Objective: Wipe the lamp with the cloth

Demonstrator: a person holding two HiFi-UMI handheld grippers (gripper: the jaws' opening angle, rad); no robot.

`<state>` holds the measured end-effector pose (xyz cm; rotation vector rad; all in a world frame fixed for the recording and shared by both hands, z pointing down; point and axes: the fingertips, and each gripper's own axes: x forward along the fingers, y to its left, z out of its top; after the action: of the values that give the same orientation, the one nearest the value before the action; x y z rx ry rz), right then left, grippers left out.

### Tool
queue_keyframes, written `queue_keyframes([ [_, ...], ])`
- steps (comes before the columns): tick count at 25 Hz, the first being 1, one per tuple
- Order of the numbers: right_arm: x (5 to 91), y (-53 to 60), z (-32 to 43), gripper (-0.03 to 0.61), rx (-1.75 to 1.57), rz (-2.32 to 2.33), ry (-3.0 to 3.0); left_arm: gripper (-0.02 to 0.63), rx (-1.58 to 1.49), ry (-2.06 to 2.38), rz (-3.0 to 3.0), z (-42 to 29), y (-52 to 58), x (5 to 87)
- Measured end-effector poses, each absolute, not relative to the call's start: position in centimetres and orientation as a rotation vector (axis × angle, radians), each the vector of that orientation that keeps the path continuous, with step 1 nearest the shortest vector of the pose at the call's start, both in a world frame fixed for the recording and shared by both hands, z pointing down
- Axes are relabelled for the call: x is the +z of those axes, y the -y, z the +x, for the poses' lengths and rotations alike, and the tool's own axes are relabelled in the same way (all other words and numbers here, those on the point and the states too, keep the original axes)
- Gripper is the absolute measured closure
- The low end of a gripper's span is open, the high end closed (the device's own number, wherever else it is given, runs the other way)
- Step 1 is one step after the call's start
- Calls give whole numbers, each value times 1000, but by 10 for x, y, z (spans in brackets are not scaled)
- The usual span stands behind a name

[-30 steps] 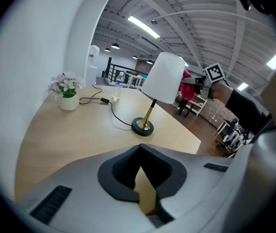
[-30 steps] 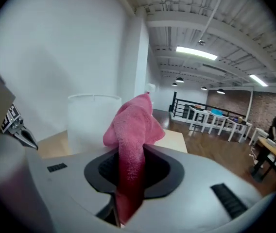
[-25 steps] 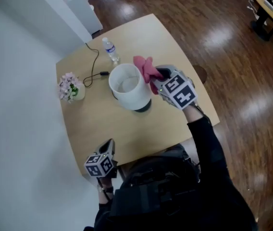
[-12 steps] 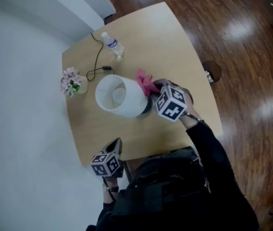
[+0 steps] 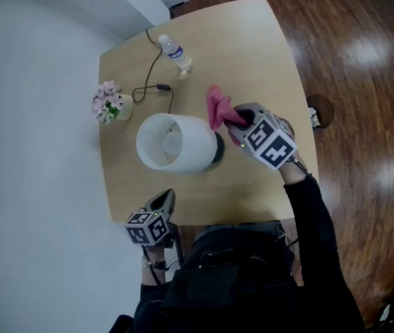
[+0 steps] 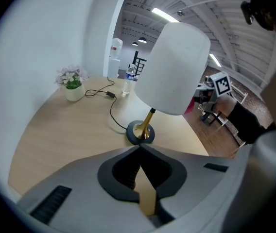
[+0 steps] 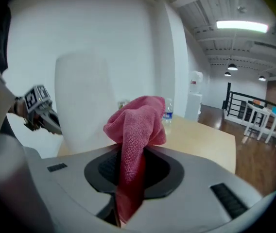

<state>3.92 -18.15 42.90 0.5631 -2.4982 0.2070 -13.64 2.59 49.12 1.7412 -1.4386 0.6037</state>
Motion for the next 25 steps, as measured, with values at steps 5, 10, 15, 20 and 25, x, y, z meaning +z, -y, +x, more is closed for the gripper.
queue_keyframes([
  [5, 341, 196, 11, 494, 488, 295, 2823, 614, 632, 1459, 1685, -138, -23, 493],
  [10, 312, 207, -18, 494, 485, 168, 2890, 614, 655, 1473, 1643, -137, -19, 497],
  [15, 314, 205, -51, 494, 493, 49, 2896, 614, 665, 1481, 1611, -139, -17, 502],
  [20, 354, 203, -63, 495, 572, 9, 2828, 614, 653, 1485, 1578, -146, -18, 506],
  [25, 412, 212, -55, 495, 659, 102, 2735, 614, 656, 1461, 1559, -147, -18, 519],
])
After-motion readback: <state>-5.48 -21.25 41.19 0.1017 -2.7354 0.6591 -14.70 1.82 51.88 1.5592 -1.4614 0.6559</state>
